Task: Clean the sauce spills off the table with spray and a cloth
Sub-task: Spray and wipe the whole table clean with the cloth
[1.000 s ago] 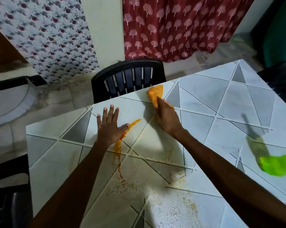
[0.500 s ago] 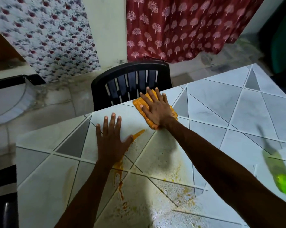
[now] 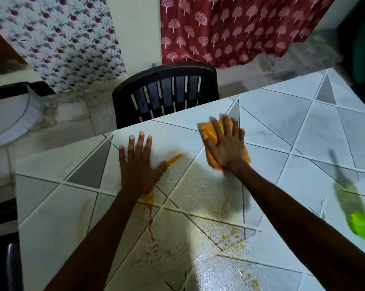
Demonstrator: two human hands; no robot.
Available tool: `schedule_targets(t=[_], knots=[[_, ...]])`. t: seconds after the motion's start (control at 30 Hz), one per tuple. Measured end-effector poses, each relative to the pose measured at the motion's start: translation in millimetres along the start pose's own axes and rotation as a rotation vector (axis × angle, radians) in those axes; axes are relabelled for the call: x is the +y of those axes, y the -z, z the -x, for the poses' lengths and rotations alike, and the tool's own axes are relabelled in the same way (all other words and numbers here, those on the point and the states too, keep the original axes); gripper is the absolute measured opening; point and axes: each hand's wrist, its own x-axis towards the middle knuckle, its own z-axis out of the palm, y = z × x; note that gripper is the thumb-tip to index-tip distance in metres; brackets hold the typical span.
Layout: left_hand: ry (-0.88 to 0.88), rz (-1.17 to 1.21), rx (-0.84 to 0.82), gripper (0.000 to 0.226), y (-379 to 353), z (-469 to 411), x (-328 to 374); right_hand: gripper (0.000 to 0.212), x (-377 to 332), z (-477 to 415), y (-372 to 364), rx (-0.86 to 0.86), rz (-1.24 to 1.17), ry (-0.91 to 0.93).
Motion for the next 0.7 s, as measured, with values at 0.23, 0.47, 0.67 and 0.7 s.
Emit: schedule_targets(t=[0.23, 0.47, 0.67, 0.7], knots=[[-0.009, -0.032, 0.041, 0.091, -4, 0, -8, 0.072, -103, -56, -12, -0.014, -0.082, 0.107], [-0.002, -0.019, 0.013, 0.091, -4, -4, -1, 0.068, 17, 40, 0, -0.032, -0.016, 0.142], [0.021, -0.042, 0.012, 0.091, -6, -2, -6, 0.069, -20, -34, -4, 0.002, -0.048, -0.065], [0.022, -0.041, 0.015, 0.091, -5, -2, -8, 0.069, -37, -24, -10, -0.01, -0.055, -0.001]])
